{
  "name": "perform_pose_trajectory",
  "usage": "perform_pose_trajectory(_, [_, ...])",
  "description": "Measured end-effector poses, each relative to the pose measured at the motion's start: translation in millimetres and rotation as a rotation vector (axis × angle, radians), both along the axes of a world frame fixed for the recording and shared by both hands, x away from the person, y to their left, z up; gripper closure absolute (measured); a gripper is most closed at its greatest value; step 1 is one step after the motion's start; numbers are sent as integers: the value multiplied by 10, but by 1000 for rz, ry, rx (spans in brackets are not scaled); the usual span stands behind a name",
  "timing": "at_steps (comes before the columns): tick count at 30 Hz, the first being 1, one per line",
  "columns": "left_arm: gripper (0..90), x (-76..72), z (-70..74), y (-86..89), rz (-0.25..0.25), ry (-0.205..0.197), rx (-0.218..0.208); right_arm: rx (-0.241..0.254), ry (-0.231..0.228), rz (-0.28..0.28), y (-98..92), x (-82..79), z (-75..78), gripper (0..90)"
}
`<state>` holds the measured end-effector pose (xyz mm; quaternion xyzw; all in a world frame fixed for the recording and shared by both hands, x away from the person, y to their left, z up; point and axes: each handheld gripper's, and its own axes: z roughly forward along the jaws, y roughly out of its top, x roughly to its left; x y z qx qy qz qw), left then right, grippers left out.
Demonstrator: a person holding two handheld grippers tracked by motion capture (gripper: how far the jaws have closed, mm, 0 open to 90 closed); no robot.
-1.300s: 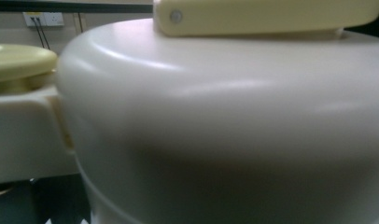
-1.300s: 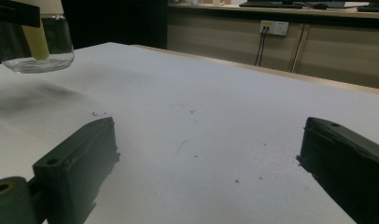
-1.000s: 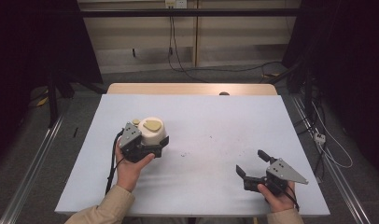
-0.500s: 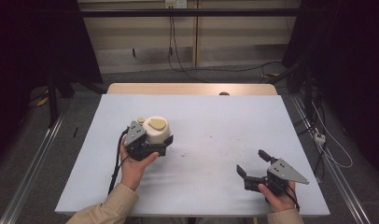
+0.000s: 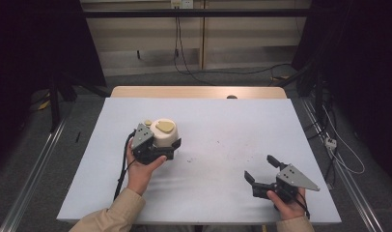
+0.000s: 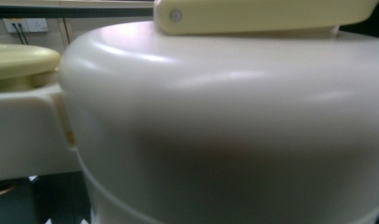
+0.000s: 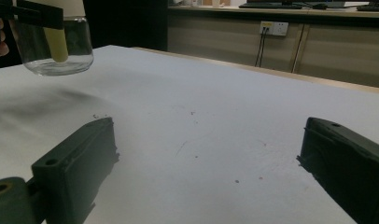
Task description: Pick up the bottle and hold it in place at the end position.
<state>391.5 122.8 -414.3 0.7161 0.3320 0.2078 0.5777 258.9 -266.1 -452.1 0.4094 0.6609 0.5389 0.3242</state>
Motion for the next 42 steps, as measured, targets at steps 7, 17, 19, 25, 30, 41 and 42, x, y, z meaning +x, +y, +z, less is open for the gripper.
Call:
perform_pose_trajectory(7, [52, 36, -24, -37, -10, 0, 16, 2, 0, 0, -2, 4, -1, 30])
perform_pose_trajectory(17, [52, 78, -38, -137, -30, 5, 14, 8, -3, -2, -10, 0, 0, 29])
perform_pose_trajectory(19, [52, 85, -38, -154, -32, 6, 11, 6, 0, -1, -15, -1, -1, 29])
perform_pose_trajectory(25, [52, 105, -39, -187, -38, 6, 15, 5, -2, -2, -23, 5, -1, 29])
perform_pose_trajectory(30, [52, 119, -5, -218, -37, -9, 18, -1, -4, -3, -11, -7, 6, 29])
perform_pose_trajectory(41, [52, 135, 48, -325, -66, -18, 10, -4, -8, -3, -8, -10, 9, 29])
perform_pose_trajectory(42, [52, 138, 45, -333, -68, -16, 10, -6, -7, -2, -6, -8, 7, 30])
